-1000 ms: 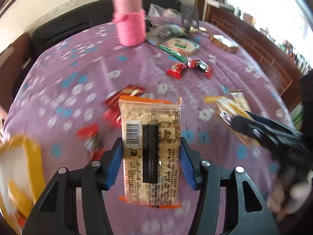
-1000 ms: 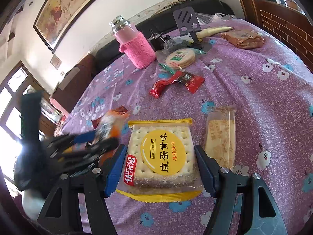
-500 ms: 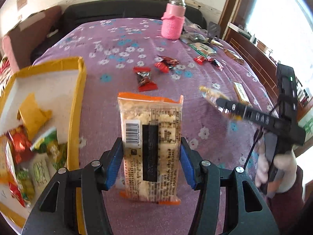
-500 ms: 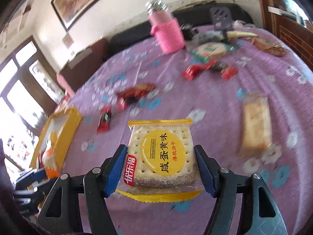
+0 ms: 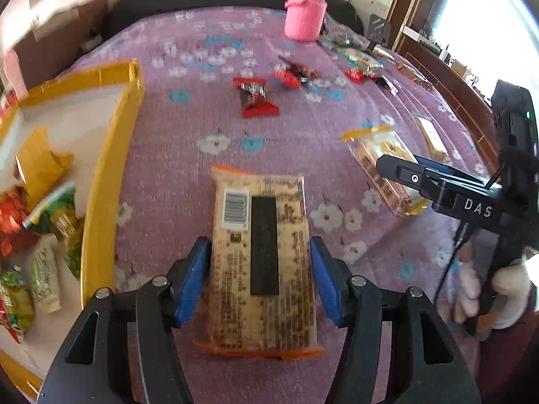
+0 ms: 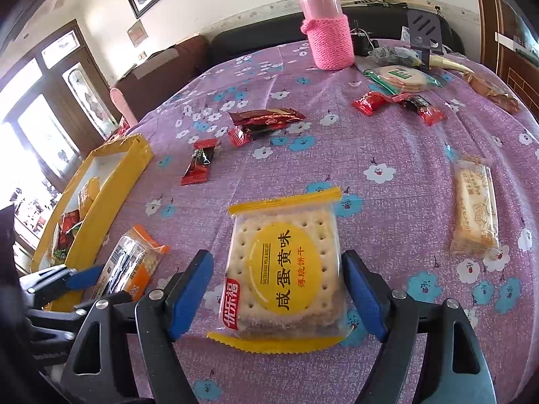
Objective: Organize snacks
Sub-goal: 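Carry both cracker packets toward the tray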
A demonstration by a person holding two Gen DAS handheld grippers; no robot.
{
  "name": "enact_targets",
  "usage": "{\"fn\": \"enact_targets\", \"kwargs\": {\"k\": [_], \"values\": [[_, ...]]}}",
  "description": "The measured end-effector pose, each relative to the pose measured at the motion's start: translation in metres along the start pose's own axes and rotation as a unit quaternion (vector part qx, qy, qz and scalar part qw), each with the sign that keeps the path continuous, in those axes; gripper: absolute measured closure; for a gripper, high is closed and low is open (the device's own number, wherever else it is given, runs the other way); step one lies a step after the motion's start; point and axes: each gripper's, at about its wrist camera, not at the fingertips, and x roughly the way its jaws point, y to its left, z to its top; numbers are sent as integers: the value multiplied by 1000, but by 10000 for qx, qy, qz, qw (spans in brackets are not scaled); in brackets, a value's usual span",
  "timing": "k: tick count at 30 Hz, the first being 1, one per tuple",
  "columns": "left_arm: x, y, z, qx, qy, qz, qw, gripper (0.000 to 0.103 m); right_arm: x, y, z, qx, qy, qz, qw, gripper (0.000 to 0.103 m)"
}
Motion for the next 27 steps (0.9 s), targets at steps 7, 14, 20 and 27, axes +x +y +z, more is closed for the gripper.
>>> {"fn": "enact_targets", "kwargs": {"k": [7, 14, 20, 27], "values": [[-8, -10, -5, 140, -178, 165, 9996, 49, 3, 4, 1, -95, 10, 28, 9999, 17], [-49, 4, -8, -149, -559, -69, 9983, 49, 7, 10, 2, -373, 143, -101, 9991, 14], [-85, 36, -15, -645, -999, -240, 9926, 49, 14, 41, -5, -930, 304, -1039, 9898, 33], [-115, 88, -23, -1235, -1456, -477, 9804, 48, 4, 47, -10, -726, 217, -1205, 9898, 33]]}}
